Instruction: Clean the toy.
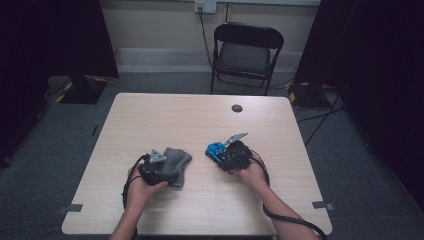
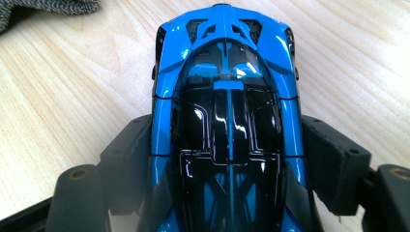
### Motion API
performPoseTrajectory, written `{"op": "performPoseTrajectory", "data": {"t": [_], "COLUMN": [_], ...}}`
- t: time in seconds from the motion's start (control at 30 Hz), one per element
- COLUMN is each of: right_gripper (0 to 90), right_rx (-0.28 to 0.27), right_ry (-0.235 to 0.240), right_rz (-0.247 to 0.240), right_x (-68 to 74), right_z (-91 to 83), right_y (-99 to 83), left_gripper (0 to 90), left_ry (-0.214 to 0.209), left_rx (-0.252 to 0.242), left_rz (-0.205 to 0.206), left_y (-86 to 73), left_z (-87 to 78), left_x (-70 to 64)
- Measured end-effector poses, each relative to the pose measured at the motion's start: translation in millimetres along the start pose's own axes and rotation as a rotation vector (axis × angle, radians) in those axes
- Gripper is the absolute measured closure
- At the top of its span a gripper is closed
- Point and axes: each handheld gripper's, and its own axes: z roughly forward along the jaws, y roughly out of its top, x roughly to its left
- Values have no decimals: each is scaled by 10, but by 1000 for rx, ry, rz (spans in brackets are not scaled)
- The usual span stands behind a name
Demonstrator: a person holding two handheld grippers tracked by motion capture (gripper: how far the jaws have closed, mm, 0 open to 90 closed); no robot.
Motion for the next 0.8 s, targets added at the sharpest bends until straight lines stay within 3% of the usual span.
{"op": "performPoseTrajectory", "data": {"t": [0.1, 0.23, 0.3, 0.4, 0.5, 0.6, 0.7, 0.8], "right_gripper": [261, 260, 261, 260, 260, 260, 260, 260], "right_rx": [2, 13, 2, 1, -3, -6, -7, -9], "right_ry": [1, -8, -2, 1, 11, 20, 31, 43], "right_rz": [-4, -31, -28, -32, -30, -28, -37, -41], "right_x": [0, 18, 18, 21, 26, 42, 70, 90], "right_z": [1, -23, -45, -81, -114, -146, -171, -188], "right_y": [5, 26, 31, 36, 26, 11, 13, 24], "left_gripper": [279, 268, 259, 295, 314, 407, 617, 704], "left_ry": [9, 14, 20, 52, 62, 67, 69, 63], "left_rx": [-13, 6, 16, 41, 37, 43, 31, 39], "left_rz": [3, 4, 18, 76, 75, 65, 55, 37], "left_y": [16, 9, 7, -7, -27, -30, -52, -36], "left_z": [-12, 19, 31, 46, 58, 46, 15, 3], "left_x": [0, -14, -30, -41, -65, -64, -59, -48]}}
